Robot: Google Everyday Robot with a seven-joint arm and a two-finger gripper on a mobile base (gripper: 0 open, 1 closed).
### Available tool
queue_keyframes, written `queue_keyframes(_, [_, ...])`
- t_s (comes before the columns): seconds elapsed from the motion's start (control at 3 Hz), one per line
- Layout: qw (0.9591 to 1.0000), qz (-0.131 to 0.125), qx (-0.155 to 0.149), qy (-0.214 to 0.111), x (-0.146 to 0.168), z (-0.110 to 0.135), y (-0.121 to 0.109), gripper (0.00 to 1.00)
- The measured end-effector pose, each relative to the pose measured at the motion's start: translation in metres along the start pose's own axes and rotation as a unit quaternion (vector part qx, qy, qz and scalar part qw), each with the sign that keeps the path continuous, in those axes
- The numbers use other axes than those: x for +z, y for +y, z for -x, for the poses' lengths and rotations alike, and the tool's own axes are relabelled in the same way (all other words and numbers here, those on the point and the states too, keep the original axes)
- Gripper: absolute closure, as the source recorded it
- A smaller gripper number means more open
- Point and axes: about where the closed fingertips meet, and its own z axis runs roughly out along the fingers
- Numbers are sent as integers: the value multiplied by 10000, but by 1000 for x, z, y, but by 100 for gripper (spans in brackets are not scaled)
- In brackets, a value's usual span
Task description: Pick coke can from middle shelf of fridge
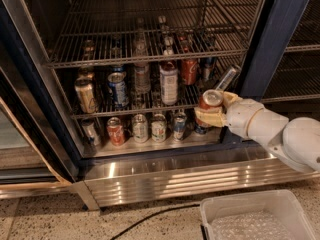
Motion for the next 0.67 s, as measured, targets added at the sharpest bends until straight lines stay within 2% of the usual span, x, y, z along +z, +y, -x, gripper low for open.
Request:
queue_keyframes(0.33, [9976, 696, -8, 70, -10, 0, 31, 100])
queue_keyframes(0.67, [9976, 696, -8, 70, -10, 0, 31, 100])
